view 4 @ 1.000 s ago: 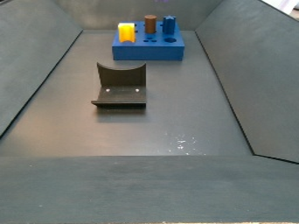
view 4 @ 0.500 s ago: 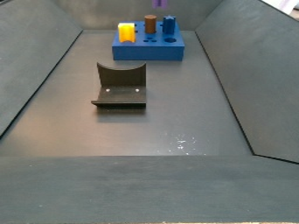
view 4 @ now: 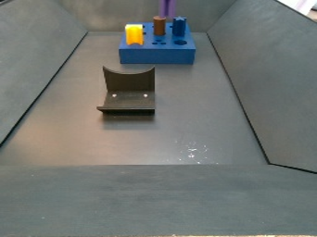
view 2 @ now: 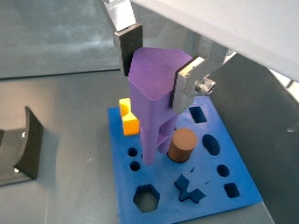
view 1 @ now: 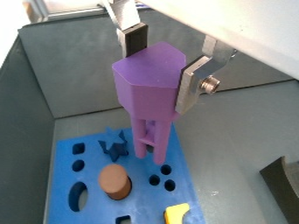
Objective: Pick up the 3 prong object. Move up. Move to above the board. Insert the 3 prong object.
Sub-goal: Insert the 3 prong object.
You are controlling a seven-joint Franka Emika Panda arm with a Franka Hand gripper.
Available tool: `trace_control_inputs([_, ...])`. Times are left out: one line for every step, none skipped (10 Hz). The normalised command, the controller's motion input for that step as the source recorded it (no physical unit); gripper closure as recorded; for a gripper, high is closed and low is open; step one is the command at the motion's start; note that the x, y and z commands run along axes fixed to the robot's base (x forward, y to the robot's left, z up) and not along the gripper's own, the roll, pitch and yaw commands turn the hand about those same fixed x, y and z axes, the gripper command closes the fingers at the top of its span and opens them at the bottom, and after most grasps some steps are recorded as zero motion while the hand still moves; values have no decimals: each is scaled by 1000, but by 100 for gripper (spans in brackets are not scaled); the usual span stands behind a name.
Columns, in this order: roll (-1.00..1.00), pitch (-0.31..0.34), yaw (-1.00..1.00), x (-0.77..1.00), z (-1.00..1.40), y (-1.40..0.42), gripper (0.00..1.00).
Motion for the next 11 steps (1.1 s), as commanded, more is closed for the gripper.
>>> trace_control_inputs([0, -11, 331, 120, -289, 40, 100])
trace_control_inputs([0, -3, 346, 123, -229, 6, 100])
trace_control_inputs([0, -13, 320, 89, -269, 0, 100])
trace_control_inputs([0, -17, 340, 26, -309, 0, 100])
trace_control_inputs([1, -11, 329, 20, -294, 0, 100])
trace_control_inputs([0, -1, 314, 26, -243, 26, 100])
trace_control_inputs([0, 0, 257, 174, -197, 29, 100])
trace_control_inputs([0, 0, 220, 226, -83, 0, 100])
trace_control_inputs([0, 20, 0, 203, 0, 0, 100])
trace_control_inputs([0, 36, -63, 266, 0, 0, 100])
trace_control_inputs([0, 100, -180, 294, 0, 94, 100])
